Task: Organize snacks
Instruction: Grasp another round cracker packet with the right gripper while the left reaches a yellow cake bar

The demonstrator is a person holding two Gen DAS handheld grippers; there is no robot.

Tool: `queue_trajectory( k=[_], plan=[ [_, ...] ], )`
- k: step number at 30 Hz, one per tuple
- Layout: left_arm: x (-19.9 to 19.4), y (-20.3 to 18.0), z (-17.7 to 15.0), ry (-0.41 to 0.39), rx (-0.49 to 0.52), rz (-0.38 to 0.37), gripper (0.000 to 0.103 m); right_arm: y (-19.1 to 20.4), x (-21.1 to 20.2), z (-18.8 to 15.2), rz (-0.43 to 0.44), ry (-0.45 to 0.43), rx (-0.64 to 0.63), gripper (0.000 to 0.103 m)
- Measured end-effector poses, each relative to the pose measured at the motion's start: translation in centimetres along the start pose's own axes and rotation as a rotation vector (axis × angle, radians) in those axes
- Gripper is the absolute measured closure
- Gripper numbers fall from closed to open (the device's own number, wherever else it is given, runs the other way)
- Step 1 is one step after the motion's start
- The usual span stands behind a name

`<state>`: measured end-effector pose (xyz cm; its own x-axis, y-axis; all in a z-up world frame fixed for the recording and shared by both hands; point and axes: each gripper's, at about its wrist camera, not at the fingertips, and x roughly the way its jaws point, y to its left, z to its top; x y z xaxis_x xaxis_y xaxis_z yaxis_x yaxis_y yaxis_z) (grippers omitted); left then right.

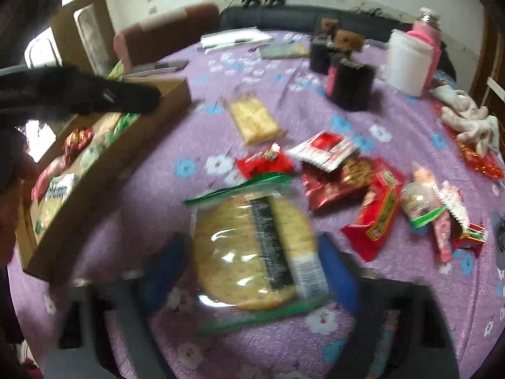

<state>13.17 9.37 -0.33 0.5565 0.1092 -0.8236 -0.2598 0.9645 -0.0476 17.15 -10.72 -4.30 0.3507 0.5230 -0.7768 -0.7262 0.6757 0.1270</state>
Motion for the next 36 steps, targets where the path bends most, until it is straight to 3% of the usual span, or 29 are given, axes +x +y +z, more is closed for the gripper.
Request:
queue_trajectory(
  k=[2, 11, 15, 19, 22, 24, 30, 36],
  plan=[
    [0.8, -0.9, 0.5, 0.01, -0.014, 0.007, 0.004, -0.7, -0.5, -0.4, 0.02, -0.004, 0.037, 0.028],
    [8.4, -3.5, 2.5, 0.089, -0.164, 0.289, 0.001, -3.3, -6.0, -3.4, 0.084, -0.102, 0.155, 0.028],
    [9.2, -4.3, 3.8, 0.054, -0.156, 0.326, 0.001, -4.1, -7.7, -4.5, 0.096, -0.123, 0.18, 0.027],
    [9.3, -4.6, 3.8, 0.048, -0.159, 0.279, 0.005, -4.8, -8.8, -4.9, 0.102, -0.151, 0.208, 0.027],
    [8.7, -5.0, 3.3, 0.014, -0.155, 0.201, 0.028, -5.2, -9.6, -5.1, 0.105, -0.169, 0.227, 0.027],
    [8.2, -5.4, 3.2, 0.0, -0.139, 0.157, 0.057, -5.5, -9.6, -4.9, 0.103, -0.172, 0.235, 0.027],
    [7.8, -5.2, 2.9, -0.006, -0.131, 0.083, 0.095, -5.7, -10.7, -5.3, 0.098, -0.202, 0.251, 0.027],
    [6.5, -4.6, 2.2, -0.022, -0.124, 0.049, 0.099, -5.4, -11.4, -5.1, 0.099, -0.221, 0.254, 0.027]
  ],
)
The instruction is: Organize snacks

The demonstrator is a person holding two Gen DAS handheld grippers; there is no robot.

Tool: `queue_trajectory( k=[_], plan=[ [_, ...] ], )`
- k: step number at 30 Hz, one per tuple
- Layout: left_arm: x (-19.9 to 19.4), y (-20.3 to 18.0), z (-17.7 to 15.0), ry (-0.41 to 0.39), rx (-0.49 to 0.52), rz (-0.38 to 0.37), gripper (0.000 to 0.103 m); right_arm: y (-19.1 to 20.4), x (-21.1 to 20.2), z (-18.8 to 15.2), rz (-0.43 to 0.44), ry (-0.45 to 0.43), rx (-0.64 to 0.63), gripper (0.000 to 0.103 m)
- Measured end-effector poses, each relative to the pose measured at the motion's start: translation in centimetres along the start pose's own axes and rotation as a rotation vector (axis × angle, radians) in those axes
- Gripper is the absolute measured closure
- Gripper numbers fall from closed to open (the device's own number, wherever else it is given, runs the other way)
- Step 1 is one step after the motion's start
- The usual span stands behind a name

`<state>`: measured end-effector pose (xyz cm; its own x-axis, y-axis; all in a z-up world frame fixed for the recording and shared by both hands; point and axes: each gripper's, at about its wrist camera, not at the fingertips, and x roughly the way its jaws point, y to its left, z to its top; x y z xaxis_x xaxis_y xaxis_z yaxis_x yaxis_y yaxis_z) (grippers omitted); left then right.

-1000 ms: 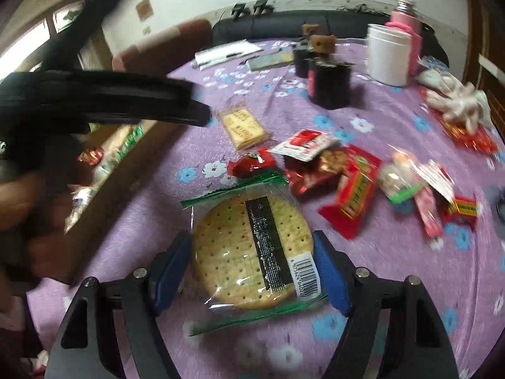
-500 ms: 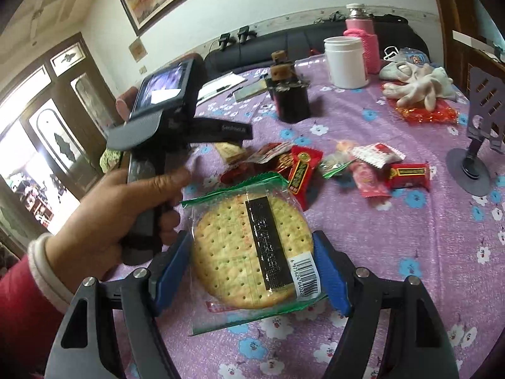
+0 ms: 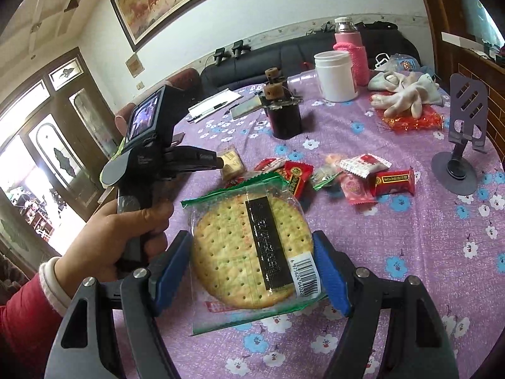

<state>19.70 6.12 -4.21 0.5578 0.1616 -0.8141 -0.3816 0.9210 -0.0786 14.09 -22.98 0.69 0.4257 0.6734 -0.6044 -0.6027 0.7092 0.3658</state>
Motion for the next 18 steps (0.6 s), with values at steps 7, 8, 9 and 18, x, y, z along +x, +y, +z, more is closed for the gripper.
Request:
queue_trajectory(
  k=[7, 8, 9, 18],
  plan=[
    [-3.4, 0.8, -0.1, -0.06, 0.018, -0.013, 0.099, 1.2, -0.3, 0.0, 0.004, -0.012, -0.011, 0.027],
    [-4.0, 1.0, -0.1, -0.071, 0.021, -0.014, 0.099, 1.4, -0.3, 0.0, 0.005, -0.014, -0.014, 0.027],
    [-4.7, 1.3, -0.2, -0.086, 0.025, -0.012, 0.099, 1.6, -0.3, 0.0, 0.007, -0.014, -0.015, 0.027],
    [-9.5, 6.3, -1.6, -0.17, -0.008, 0.041, 0.098, 4.9, 1.0, 0.0, 0.055, -0.005, -0.056, 0.027]
  ],
)
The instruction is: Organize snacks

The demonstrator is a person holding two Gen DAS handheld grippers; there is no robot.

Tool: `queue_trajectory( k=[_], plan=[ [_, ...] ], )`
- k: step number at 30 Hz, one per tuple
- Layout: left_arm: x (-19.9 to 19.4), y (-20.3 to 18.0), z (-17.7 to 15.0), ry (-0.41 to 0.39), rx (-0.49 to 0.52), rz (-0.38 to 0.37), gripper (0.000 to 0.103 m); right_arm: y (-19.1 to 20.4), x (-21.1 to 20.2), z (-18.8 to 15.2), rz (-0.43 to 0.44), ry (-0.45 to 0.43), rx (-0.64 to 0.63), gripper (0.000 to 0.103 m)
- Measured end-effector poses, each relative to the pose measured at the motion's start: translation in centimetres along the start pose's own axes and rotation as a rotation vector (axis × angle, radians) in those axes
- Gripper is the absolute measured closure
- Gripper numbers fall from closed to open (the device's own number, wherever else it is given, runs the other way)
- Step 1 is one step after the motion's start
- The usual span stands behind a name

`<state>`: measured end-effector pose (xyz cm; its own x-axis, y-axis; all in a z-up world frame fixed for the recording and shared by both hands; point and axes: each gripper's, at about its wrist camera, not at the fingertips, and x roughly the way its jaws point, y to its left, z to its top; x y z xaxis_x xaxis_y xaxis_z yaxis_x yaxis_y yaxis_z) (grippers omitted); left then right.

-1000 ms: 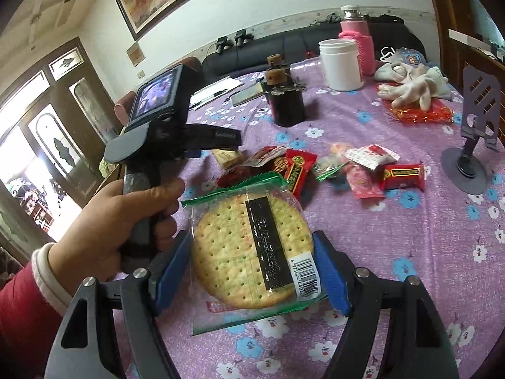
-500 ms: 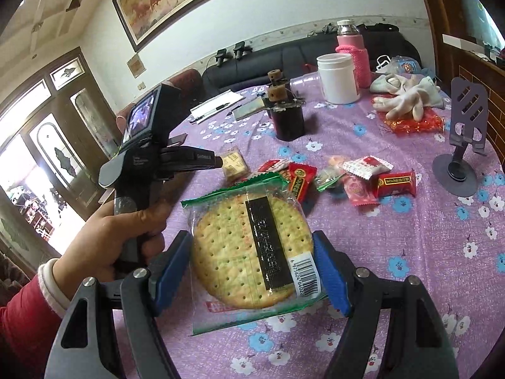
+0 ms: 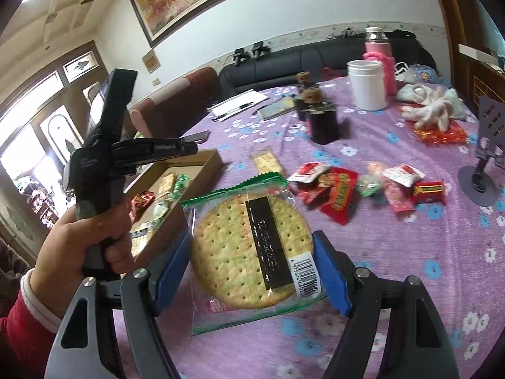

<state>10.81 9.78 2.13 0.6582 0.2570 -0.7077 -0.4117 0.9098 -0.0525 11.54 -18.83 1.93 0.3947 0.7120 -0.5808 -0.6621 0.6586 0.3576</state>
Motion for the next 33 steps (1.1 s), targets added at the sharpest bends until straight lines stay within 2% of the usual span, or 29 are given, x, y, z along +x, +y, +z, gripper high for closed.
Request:
queue_trajectory(
  k=[13, 20, 29, 33],
  plan=[
    [-1.9, 9.0, -1.8, -0.001, -0.079, 0.09, 0.098, 6.6, 4.1, 1.3, 0.102, 0.029, -0.072, 0.027],
    [-1.4, 14.5, -2.3, 0.031, -0.116, 0.129, 0.098, 11.2, 8.9, 3.0, 0.155, 0.06, -0.132, 0.027],
    [-0.2, 17.1, -3.5, 0.073, -0.115, 0.126, 0.098, 15.4, 15.7, 4.8, 0.164, 0.115, -0.19, 0.027],
    [0.0, 17.9, -3.7, 0.07, -0.118, 0.132, 0.098, 15.9, 16.6, 4.9, 0.166, 0.119, -0.2, 0.027]
  ],
)
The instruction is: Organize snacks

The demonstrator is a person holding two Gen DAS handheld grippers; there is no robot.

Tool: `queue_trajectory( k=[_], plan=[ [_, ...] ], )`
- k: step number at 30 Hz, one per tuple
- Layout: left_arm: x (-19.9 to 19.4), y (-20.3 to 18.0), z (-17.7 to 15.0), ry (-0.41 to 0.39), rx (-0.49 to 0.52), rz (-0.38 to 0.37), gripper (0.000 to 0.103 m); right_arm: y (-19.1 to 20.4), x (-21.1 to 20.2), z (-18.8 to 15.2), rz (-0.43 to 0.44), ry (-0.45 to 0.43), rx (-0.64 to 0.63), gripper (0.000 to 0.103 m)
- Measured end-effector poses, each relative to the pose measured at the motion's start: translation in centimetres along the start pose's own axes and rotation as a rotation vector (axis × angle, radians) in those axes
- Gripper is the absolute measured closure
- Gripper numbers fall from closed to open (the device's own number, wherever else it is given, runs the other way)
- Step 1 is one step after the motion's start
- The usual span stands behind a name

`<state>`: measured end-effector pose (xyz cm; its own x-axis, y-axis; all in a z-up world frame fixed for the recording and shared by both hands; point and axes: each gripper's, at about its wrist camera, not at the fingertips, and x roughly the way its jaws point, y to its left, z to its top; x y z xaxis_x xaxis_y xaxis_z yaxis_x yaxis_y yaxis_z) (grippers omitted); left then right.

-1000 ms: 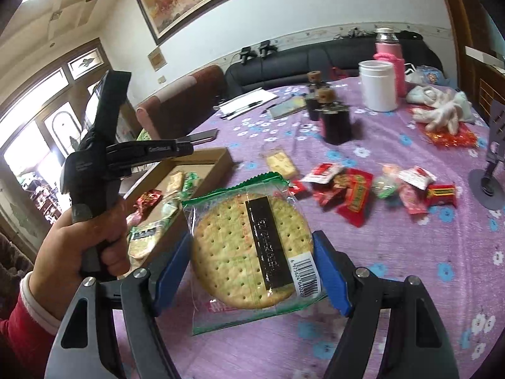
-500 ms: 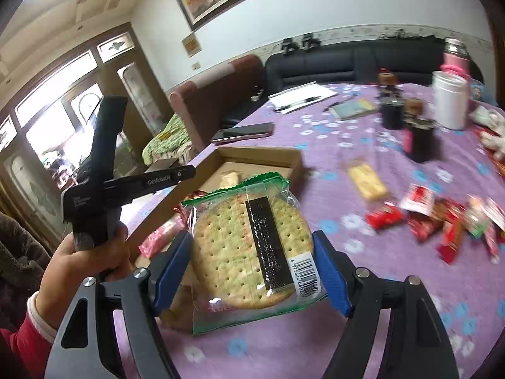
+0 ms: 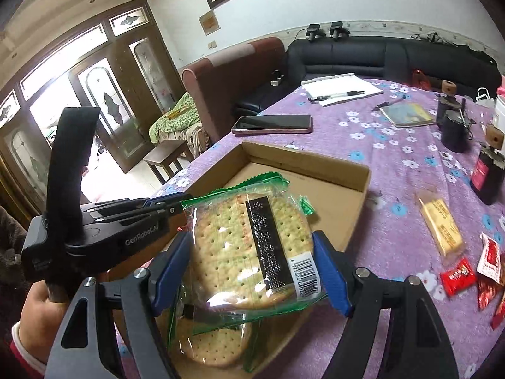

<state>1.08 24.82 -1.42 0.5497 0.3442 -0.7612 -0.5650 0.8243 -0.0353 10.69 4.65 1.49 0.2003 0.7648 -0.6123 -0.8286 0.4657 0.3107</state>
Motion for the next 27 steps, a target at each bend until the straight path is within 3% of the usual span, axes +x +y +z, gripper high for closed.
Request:
queue_trajectory(
  k=[8, 15, 22, 23, 24, 26, 27],
  plan=[
    [-0.2, 1.1, 0.2, -0.012, -0.01, -0.017, 0.098, 0.0, -0.2, 0.5, -0.011, -0.017, -0.012, 0.027],
    [-1.5, 1.8, 0.3, -0.031, -0.009, -0.177, 0.098, -1.1, -2.5, 0.7, -0.003, -0.066, 0.02, 0.027],
    [-2.5, -3.5, 0.7, -0.011, 0.105, -0.293, 0.095, -6.2, -8.5, -1.6, -0.087, -0.142, 0.112, 0.027],
    [-2.6, -4.9, 0.9, -0.01, 0.122, -0.302, 0.08, -7.6, -9.9, -2.4, -0.115, -0.155, 0.141, 0.027],
    [-2.7, -7.1, 1.0, -0.01, 0.15, -0.31, 0.044, -8.6, -10.9, -3.0, -0.135, -0.16, 0.161, 0.027],
    [-2.9, -10.0, 1.1, -0.029, 0.184, -0.32, 0.006, -10.5, -12.7, -4.2, -0.168, -0.176, 0.201, 0.027],
    [-3.3, -11.9, 1.1, -0.055, 0.21, -0.327, 0.004, -11.5, -13.6, -4.7, -0.182, -0.181, 0.22, 0.027]
  ],
)
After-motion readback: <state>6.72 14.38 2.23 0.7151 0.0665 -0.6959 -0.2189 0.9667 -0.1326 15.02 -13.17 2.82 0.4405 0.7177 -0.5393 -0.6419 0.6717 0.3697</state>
